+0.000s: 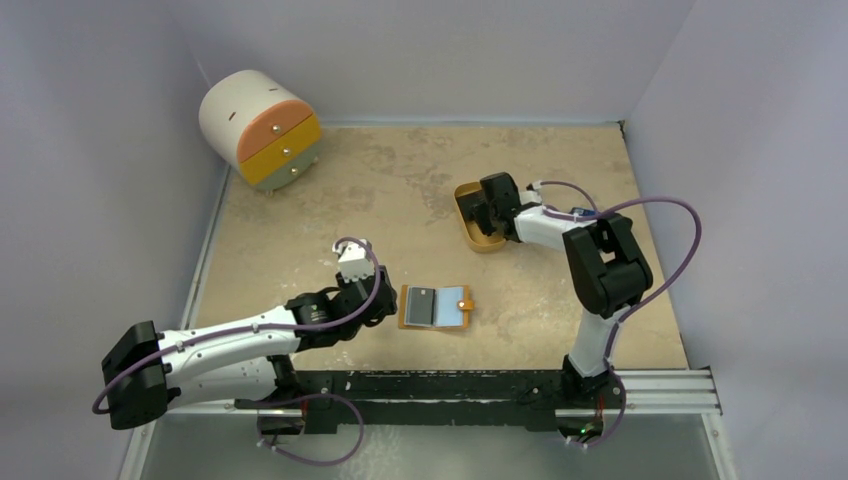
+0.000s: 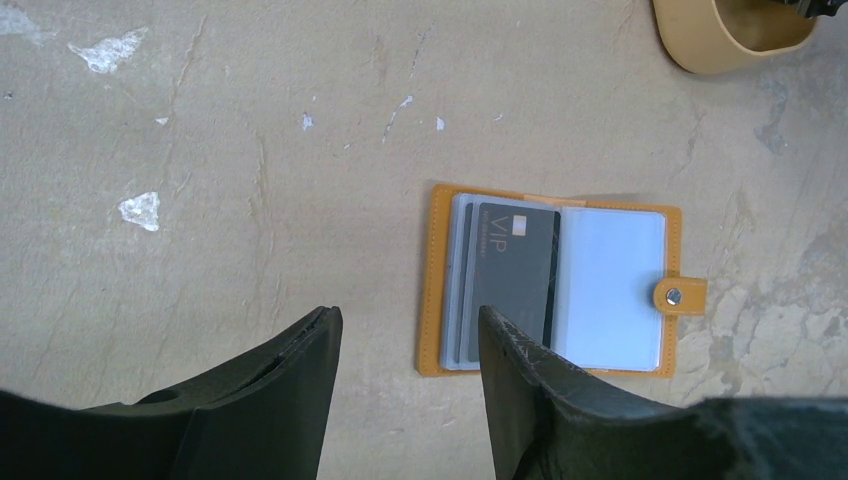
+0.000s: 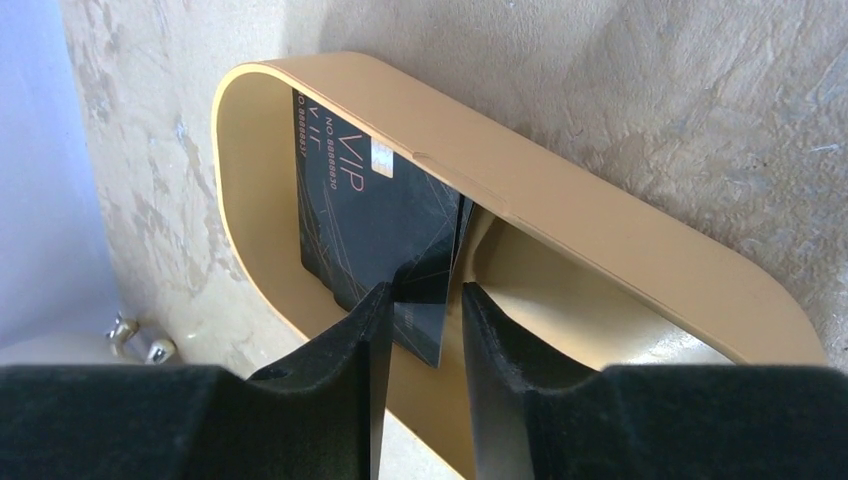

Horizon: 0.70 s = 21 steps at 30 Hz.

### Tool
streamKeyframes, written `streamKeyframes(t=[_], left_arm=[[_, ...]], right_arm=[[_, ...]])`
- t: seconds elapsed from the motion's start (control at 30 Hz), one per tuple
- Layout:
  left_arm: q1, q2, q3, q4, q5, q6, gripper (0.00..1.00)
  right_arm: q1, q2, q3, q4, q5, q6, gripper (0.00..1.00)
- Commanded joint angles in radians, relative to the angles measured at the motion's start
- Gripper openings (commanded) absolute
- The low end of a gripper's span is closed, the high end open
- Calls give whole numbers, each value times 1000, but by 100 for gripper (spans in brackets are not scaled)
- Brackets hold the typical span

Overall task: Put the credit cards into the card holder
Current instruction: Pick up the credit card from the storage box.

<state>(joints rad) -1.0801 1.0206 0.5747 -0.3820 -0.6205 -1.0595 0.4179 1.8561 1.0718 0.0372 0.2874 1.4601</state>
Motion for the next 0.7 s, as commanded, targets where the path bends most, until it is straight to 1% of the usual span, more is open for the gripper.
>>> streamKeyframes(t=[0.0, 0.13, 0.67], left_arm=[[5, -19, -6, 22, 1, -18, 52], [5, -13, -1, 22, 2, -16, 52], [5, 2, 1, 36, 10, -19, 52]], right_arm=[[-5, -30, -12, 13, 4, -11, 32], [-5, -40, -20, 15, 6, -10, 26], [-5, -111, -51, 21, 23, -29, 13]])
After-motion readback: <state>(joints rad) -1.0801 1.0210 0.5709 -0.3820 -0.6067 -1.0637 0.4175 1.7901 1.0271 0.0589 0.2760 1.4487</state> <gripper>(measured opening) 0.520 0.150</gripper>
